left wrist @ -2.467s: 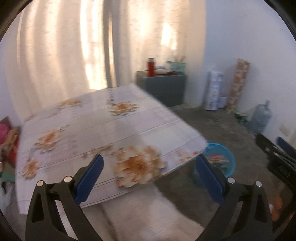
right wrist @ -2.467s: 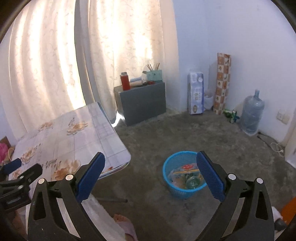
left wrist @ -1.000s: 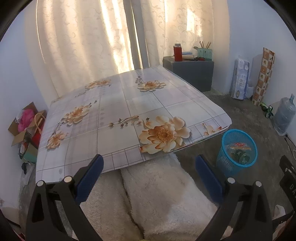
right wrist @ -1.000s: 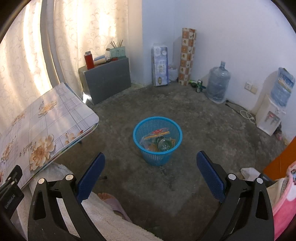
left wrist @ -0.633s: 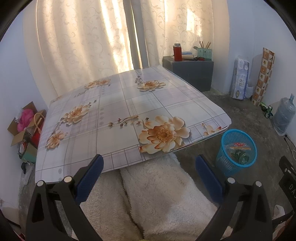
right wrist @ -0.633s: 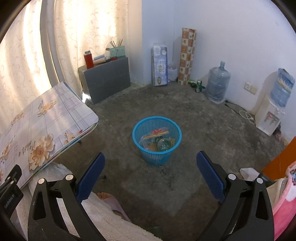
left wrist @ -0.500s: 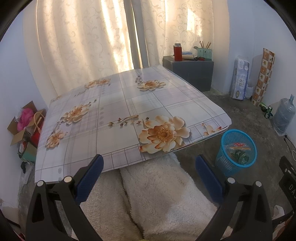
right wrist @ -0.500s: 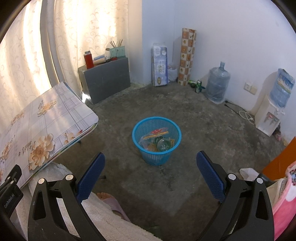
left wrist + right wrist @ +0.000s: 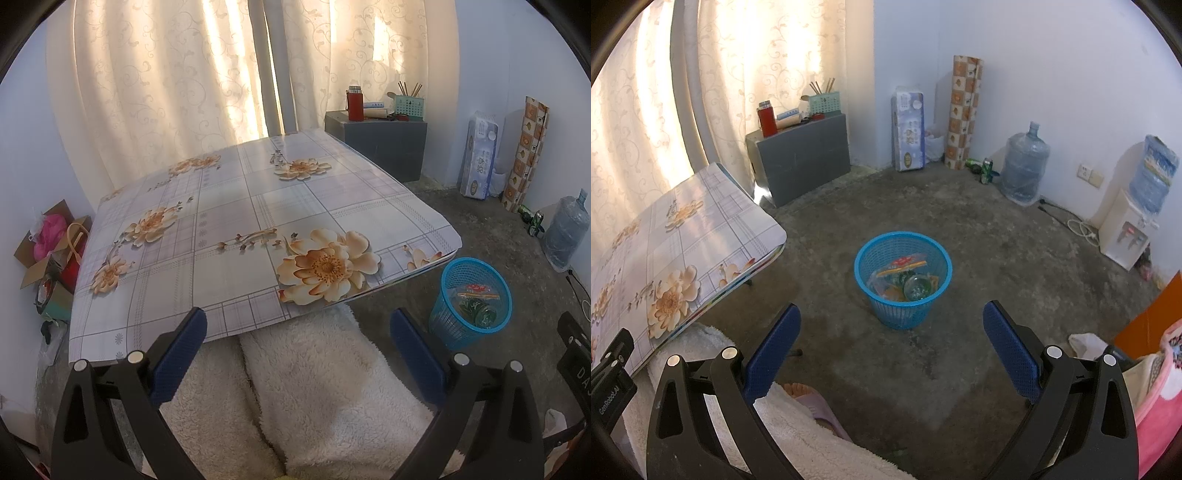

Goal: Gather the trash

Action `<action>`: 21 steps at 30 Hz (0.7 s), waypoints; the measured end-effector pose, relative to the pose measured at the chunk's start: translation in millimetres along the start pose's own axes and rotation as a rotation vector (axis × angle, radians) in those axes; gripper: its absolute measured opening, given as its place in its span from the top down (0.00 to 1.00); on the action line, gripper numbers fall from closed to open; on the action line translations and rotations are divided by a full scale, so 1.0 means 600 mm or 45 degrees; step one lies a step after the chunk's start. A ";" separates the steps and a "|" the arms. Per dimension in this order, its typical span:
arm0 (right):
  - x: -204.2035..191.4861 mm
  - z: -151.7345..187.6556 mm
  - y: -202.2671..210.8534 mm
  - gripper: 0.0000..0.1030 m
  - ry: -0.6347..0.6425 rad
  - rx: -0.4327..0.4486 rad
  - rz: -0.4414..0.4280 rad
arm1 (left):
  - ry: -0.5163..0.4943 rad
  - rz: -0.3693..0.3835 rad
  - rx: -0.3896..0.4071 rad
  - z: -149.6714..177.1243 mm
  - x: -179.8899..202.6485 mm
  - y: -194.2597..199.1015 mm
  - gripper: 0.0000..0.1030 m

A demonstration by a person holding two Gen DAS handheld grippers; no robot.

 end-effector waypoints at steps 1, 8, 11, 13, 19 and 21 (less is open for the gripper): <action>0.001 -0.001 -0.001 0.08 0.002 0.002 0.000 | 0.001 0.000 -0.001 0.000 0.001 0.000 0.05; 0.001 -0.001 0.000 0.08 0.000 0.000 0.000 | -0.001 0.002 0.000 0.000 0.000 0.000 0.06; 0.002 -0.002 0.000 0.08 0.003 0.001 -0.001 | 0.000 0.002 -0.001 0.000 -0.001 0.000 0.06; 0.002 -0.002 -0.001 0.08 0.005 0.001 -0.002 | 0.001 0.000 -0.002 0.000 0.000 0.000 0.05; 0.003 -0.003 -0.003 0.08 0.004 0.001 -0.002 | 0.002 0.001 -0.001 0.000 0.000 0.000 0.05; 0.002 -0.002 -0.003 0.08 0.005 0.001 -0.002 | 0.000 0.000 -0.001 0.000 -0.002 0.000 0.05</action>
Point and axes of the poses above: each gripper's, at about its wrist camera, not at the fingertips, and y roughly against the way its jaws point, x to its right, z to its underside, the point moved 3 cm from there along -y, roughly the way its jaws point, and after that the axes turned 4 degrees about y, right-handed, at the moved point
